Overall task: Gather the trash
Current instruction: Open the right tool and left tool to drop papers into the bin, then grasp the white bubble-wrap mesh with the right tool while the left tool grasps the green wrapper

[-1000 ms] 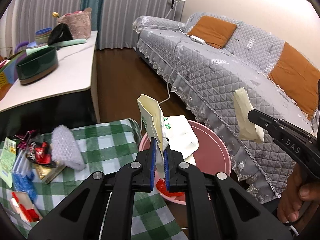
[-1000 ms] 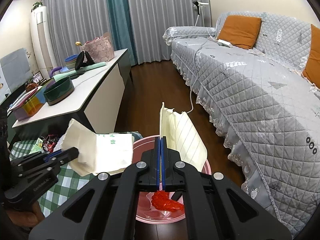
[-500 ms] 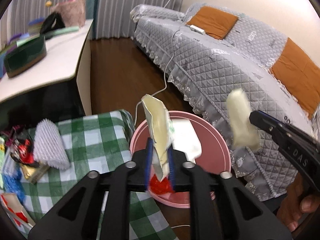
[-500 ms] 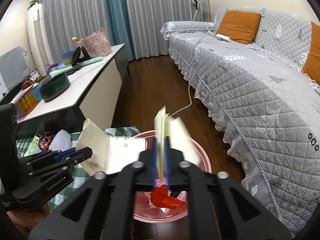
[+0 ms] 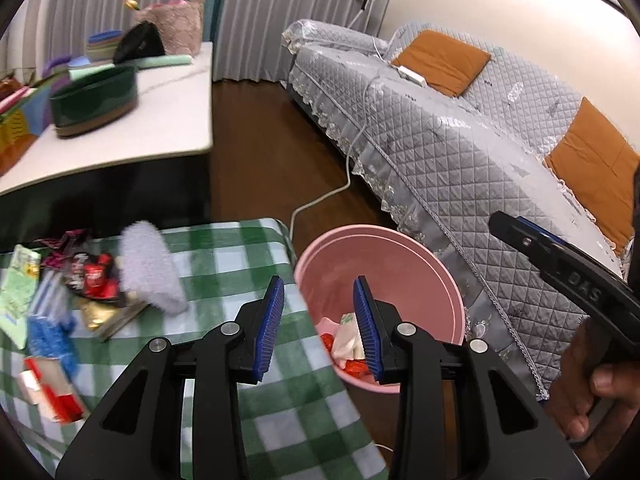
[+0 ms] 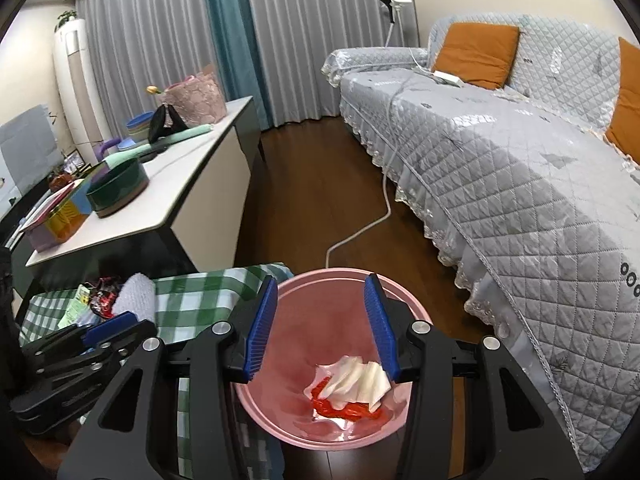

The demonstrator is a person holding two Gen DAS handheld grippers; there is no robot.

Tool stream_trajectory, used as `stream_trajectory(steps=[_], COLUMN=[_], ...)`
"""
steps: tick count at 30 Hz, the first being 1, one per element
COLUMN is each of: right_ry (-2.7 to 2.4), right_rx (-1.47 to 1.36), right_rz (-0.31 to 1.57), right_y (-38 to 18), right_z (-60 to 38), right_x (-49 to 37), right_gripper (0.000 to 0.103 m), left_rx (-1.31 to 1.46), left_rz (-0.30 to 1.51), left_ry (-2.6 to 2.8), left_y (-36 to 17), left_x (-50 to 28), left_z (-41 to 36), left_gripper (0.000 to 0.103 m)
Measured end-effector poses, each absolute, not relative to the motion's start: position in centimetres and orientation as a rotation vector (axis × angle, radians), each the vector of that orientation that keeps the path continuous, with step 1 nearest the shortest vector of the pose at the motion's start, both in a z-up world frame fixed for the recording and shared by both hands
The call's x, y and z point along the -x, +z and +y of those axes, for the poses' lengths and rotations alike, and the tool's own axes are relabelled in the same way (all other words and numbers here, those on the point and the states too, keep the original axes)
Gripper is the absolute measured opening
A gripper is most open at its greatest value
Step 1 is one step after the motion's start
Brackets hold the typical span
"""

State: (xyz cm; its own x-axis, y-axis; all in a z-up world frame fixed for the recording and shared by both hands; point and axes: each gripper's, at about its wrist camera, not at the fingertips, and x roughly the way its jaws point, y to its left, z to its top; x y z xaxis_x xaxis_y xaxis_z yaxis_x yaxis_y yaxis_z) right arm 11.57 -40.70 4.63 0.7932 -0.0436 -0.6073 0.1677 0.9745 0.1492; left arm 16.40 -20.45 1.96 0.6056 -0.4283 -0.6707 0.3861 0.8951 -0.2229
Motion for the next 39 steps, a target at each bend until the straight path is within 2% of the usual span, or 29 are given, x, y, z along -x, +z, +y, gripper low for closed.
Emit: stream_trajectory(steps=[6,14,28,39], right_ry=[-0.05,0.05,0.167,0.236], right_rx=[-0.211,-0.223,-0.163,-0.165], right_rz=[0.616,0.597,0.672,0.742], right_y=[5.6,5.7,1.6,-1.9], right_z=[-37.8,-32.5,-24.9,-21.3], right_x=[-11.3,-11.6,-15.6,-19.9], right_gripper=[0.046,0.046,0.045,0.046], left_rx=[0.075,0.114,0.278,0.358], left_rz=[0.741,0.697,0.726,0.792], left_ry=[-0.425,-0.28,0.002,0.061], left_y=[4.1,5.1,-1.9,-5.4], left_x=[-14.2,-12.4,-15.3,-18.9], left_z=[-15.5,-4.9,9.5,12.9], left_gripper=[0.032,0.029,0.026,0.026])
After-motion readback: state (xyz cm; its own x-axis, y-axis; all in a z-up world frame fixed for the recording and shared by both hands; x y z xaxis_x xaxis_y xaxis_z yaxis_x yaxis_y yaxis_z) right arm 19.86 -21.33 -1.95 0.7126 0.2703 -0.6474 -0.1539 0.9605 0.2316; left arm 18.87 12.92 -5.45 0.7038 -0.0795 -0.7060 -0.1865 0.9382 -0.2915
